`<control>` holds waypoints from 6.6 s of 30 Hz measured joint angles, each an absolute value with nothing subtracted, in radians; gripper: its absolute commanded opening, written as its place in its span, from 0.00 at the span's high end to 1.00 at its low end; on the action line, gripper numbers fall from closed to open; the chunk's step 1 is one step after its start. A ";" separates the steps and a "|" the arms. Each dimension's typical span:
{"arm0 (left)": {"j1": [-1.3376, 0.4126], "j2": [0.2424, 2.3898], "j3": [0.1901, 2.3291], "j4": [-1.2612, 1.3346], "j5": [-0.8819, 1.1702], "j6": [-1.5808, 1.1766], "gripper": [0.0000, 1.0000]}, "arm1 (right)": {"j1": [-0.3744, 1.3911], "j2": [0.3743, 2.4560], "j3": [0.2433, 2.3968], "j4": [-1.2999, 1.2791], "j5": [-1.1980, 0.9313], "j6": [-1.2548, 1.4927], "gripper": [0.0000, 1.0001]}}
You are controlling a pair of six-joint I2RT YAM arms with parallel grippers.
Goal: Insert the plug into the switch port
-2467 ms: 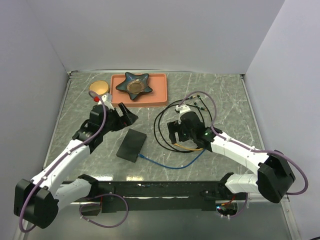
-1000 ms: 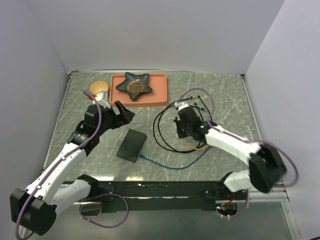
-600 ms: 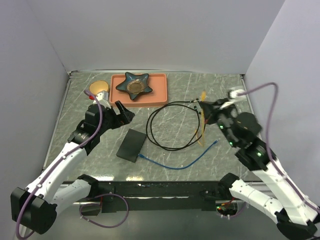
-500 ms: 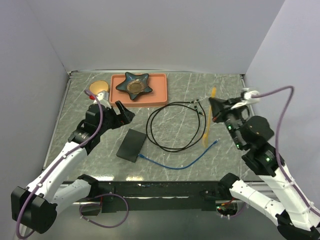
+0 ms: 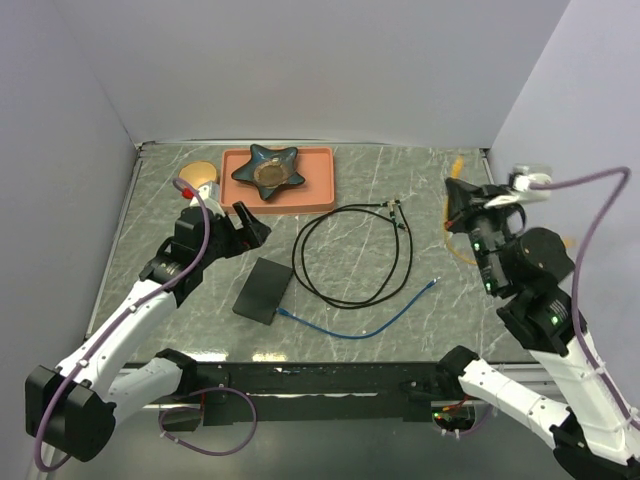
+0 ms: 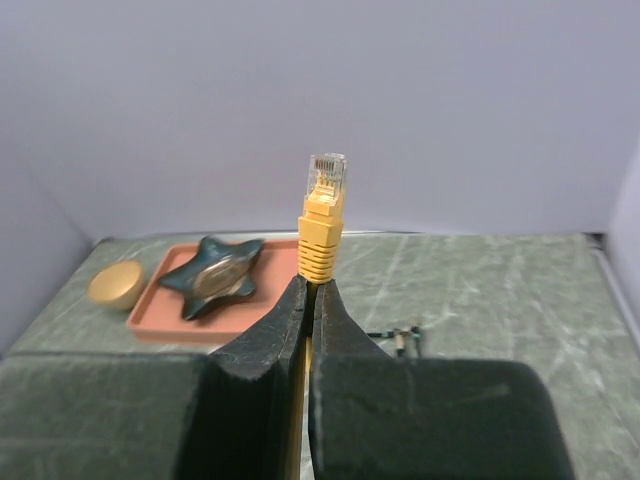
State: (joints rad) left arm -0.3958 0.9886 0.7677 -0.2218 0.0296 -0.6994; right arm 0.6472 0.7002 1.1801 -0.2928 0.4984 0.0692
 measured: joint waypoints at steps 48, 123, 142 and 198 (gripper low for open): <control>-0.506 1.177 0.743 0.145 0.412 -0.720 0.21 | 0.793 1.173 0.741 -0.068 -0.169 0.109 1.00; -0.706 1.109 0.715 0.277 0.142 -0.770 0.99 | 0.877 0.888 0.751 -0.042 0.053 0.059 0.18; -0.706 0.922 0.477 0.751 0.485 -0.623 0.99 | 0.580 0.999 0.727 0.204 -0.844 0.316 0.28; -0.781 0.833 0.524 0.618 0.297 -0.574 0.01 | 0.579 1.024 0.767 0.137 -0.811 0.342 1.00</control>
